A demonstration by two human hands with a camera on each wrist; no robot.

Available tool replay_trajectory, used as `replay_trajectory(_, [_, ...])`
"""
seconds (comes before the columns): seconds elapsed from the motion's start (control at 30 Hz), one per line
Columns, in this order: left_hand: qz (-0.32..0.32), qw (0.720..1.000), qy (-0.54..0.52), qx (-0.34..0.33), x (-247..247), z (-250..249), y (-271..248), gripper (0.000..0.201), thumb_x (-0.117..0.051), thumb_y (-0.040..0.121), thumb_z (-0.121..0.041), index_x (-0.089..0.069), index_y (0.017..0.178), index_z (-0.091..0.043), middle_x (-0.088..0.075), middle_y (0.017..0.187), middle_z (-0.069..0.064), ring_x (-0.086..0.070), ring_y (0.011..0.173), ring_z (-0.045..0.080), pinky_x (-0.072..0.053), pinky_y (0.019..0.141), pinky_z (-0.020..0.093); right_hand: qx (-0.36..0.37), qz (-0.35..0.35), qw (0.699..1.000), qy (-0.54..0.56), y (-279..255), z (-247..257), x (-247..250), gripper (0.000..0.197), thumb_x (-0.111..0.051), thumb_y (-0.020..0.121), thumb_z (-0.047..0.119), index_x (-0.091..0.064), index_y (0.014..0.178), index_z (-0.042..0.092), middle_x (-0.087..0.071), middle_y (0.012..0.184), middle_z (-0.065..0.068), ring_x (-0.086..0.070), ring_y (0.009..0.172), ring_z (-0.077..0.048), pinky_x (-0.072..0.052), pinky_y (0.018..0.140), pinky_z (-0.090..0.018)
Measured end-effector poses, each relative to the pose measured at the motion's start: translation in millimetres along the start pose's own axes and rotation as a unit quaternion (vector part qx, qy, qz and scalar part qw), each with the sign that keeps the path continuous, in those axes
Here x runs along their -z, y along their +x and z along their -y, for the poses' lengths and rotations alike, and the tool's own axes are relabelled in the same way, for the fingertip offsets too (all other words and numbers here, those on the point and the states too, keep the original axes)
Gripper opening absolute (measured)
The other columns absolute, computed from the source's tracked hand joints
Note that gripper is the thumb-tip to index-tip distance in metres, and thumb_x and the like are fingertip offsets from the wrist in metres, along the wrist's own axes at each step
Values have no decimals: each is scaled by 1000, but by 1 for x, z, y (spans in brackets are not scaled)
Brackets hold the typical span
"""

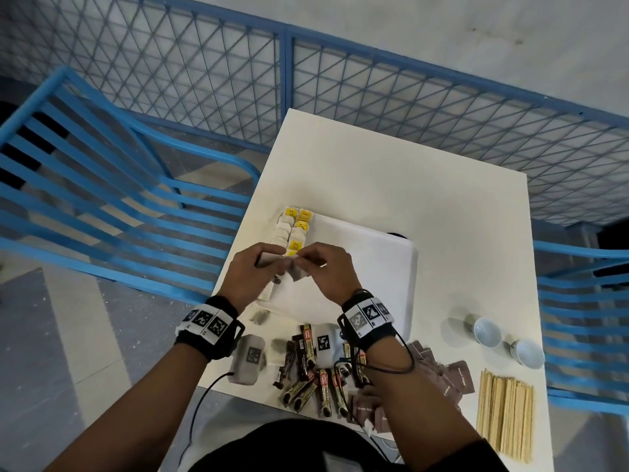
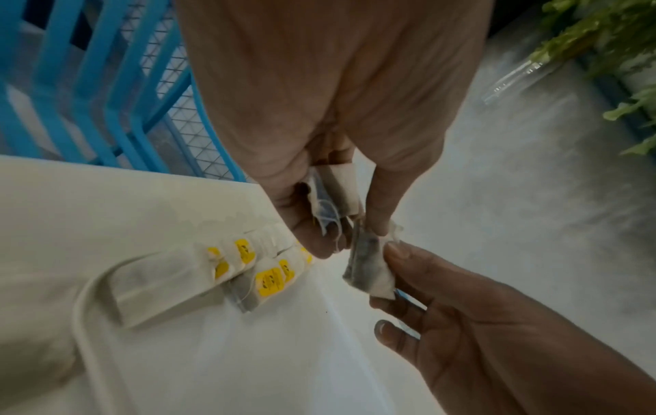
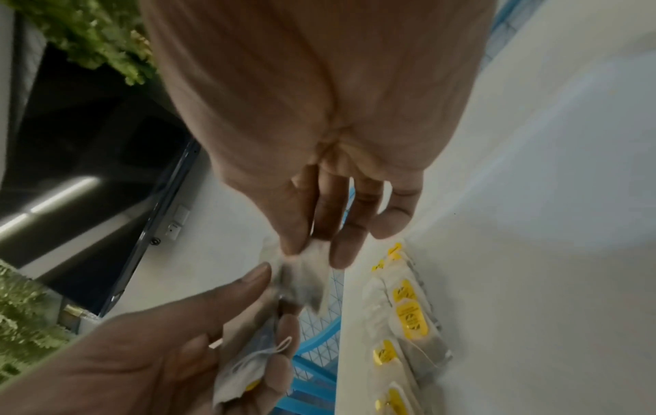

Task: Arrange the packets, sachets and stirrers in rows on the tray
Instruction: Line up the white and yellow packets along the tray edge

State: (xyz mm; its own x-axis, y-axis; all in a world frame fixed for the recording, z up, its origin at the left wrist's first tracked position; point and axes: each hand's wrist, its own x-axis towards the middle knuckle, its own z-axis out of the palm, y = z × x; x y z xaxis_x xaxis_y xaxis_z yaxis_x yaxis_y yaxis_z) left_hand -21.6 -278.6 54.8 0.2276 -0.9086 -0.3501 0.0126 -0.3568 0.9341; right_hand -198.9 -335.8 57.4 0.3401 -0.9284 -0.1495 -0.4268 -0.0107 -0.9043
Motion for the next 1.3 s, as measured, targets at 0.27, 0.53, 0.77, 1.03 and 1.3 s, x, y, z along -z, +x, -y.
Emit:
replay_trajectory(0.27, [-36, 999, -8, -17, -8, -4, -3, 2, -72, 92, -9, -73, 91, -10, -73, 73, 4, -67, 69, 19, -59, 66, 38, 1, -12, 998, 54, -4, 7, 2, 14, -79, 84, 22, -74, 96, 16, -74, 86, 5, -67, 77, -5, -50, 73, -13])
replay_trajectory(0.53, [-32, 999, -17, -22, -11, -11, -6, 15, -78, 88, -17, -73, 102, -20, -76, 90, 2, -69, 78, 14, -58, 68, 34, 42, -32, 997, 50, 2, 13, 8, 3, -79, 84, 21, -77, 86, 20, -72, 88, 10, -61, 74, -3, -42, 68, -12])
replay_trajectory(0.77, [-32, 999, -11, -40, -15, -16, -7, 18, -81, 85, -16, -73, 100, -17, -73, 80, -3, -65, 69, 7, -52, 66, 32, 56, -9, 993, 101, 5, 10, 14, 7, -79, 83, 16, -78, 88, 21, -74, 91, 8, -61, 73, -10, -44, 67, -21])
replay_trajectory(1.03, [-8, 999, 13, -38, -13, -12, -4, 24, -86, 79, -21, -72, 99, -18, -73, 85, 1, -67, 75, 11, -52, 67, 28, 49, -11, 994, 95, 9, 10, 16, 7, -78, 84, 18, -78, 90, 22, -75, 91, 9, -63, 76, -16, -50, 71, -30])
replay_trajectory(1.3, [8, 1000, 26, -1, -7, -5, -3, 24, -85, 81, -27, -73, 95, -11, -75, 89, 11, -66, 76, 14, -51, 65, 32, 37, -13, 996, 75, 13, 9, 11, 6, -76, 86, 23, -77, 92, 24, -75, 92, 14, -65, 80, -11, -48, 72, -20])
